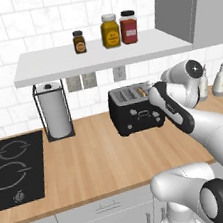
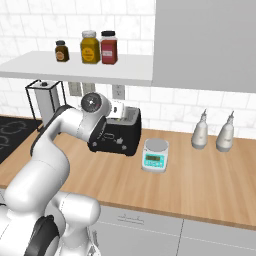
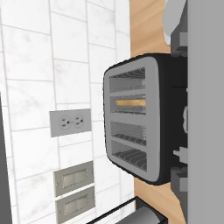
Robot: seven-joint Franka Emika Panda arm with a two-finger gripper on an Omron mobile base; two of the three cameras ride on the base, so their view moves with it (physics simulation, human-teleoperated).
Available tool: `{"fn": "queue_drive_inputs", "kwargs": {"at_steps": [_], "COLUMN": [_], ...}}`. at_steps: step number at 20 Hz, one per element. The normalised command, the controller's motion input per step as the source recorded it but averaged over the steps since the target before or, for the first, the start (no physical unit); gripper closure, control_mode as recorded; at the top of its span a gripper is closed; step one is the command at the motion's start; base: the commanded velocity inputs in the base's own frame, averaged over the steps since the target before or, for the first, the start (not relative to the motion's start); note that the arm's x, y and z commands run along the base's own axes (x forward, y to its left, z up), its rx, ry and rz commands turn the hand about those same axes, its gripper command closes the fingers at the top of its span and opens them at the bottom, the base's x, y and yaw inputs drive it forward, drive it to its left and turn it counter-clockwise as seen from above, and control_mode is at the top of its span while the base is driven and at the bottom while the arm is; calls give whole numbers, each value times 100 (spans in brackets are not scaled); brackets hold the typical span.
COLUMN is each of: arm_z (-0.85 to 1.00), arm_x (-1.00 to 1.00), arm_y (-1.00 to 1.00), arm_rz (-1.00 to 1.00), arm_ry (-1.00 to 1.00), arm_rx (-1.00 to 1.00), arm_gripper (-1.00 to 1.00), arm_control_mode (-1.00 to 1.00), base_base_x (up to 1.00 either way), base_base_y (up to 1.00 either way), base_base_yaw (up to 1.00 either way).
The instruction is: Start the toaster. Once the lever pops up, take the bread to the plate on the dining counter.
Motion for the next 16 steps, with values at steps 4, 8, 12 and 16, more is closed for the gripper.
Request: {"fn": "queue_drive_inputs", "kwargs": {"at_steps": [4,8,12,16], "arm_z": [0,0,0,0], "arm_x": [0,0,0,0], "arm_y": [0,0,0,0], "arm_rz": [0,0,0,0], "arm_ry": [0,0,0,0], "arm_rx": [0,0,0,0], "arm_gripper": [-100,-100,-100,-100], "arm_control_mode": [-100,-100,-100,-100], "base_base_x": [0,0,0,0], "base_base_y": [0,0,0,0], "base_base_yaw": [0,0,0,0]}}
